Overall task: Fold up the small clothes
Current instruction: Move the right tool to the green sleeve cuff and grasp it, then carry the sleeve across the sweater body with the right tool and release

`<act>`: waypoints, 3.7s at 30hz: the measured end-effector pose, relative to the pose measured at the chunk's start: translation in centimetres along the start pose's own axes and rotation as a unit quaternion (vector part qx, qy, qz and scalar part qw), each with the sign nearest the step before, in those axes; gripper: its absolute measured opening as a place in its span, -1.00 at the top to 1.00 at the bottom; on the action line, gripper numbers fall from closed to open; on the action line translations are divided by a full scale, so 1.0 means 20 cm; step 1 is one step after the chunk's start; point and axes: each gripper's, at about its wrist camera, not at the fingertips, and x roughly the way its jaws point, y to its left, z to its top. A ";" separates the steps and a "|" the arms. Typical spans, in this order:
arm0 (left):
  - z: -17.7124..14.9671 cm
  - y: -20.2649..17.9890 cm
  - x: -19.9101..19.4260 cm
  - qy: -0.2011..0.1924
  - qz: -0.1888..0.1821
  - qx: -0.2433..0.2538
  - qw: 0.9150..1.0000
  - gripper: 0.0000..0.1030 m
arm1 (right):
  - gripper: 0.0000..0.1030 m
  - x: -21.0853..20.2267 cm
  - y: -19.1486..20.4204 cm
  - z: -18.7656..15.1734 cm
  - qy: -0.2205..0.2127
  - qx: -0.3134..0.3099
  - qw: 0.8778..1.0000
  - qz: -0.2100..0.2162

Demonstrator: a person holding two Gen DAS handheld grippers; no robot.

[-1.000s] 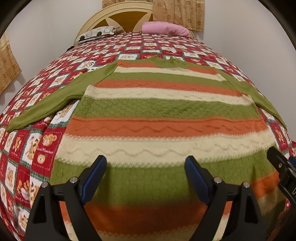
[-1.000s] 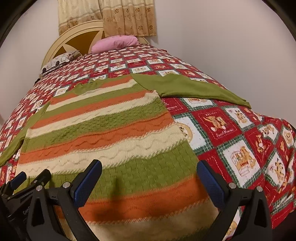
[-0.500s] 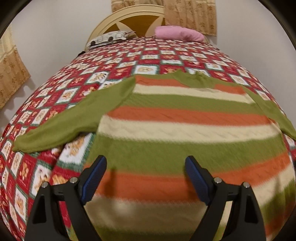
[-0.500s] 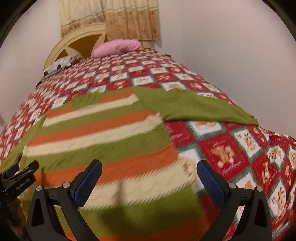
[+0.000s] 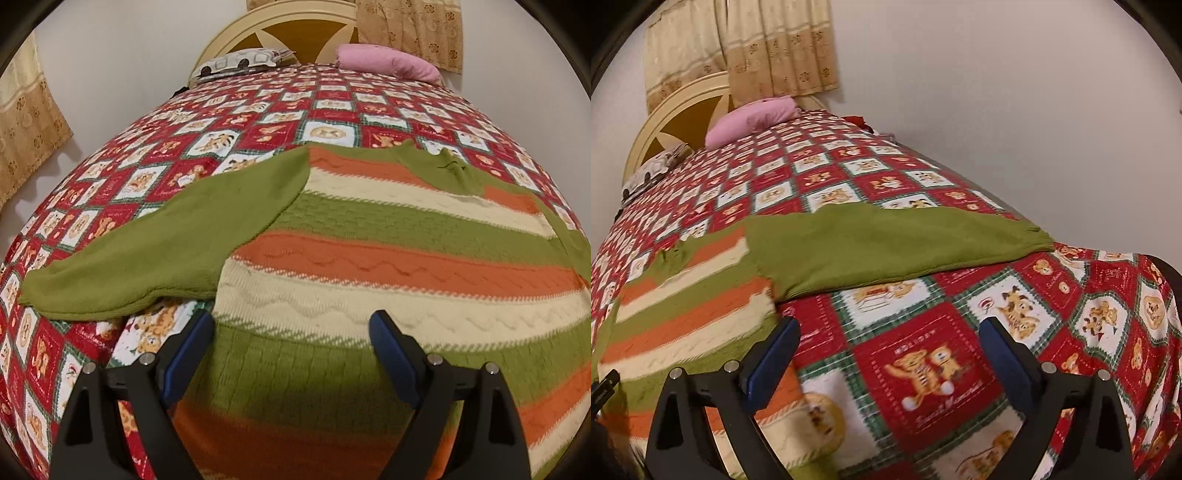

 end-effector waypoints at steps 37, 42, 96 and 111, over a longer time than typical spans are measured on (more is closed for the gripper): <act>0.00 0.04 0.12 0.022 -0.035 -0.046 0.998 -1.00 | -0.14 0.60 -1.06 0.25 0.100 0.323 0.941 0.015; 0.00 0.04 0.12 0.022 -0.035 -0.046 0.998 -1.00 | 0.22 0.73 -1.07 0.30 0.084 0.328 0.941 0.015; -0.01 0.14 0.12 0.008 -0.055 -0.103 0.993 -1.00 | 0.72 0.22 1.67 -0.13 0.156 -0.159 0.867 0.446; 0.00 0.14 0.13 0.010 -0.053 -0.102 0.993 -1.00 | 0.64 0.43 2.02 -0.07 0.152 -0.230 0.882 0.382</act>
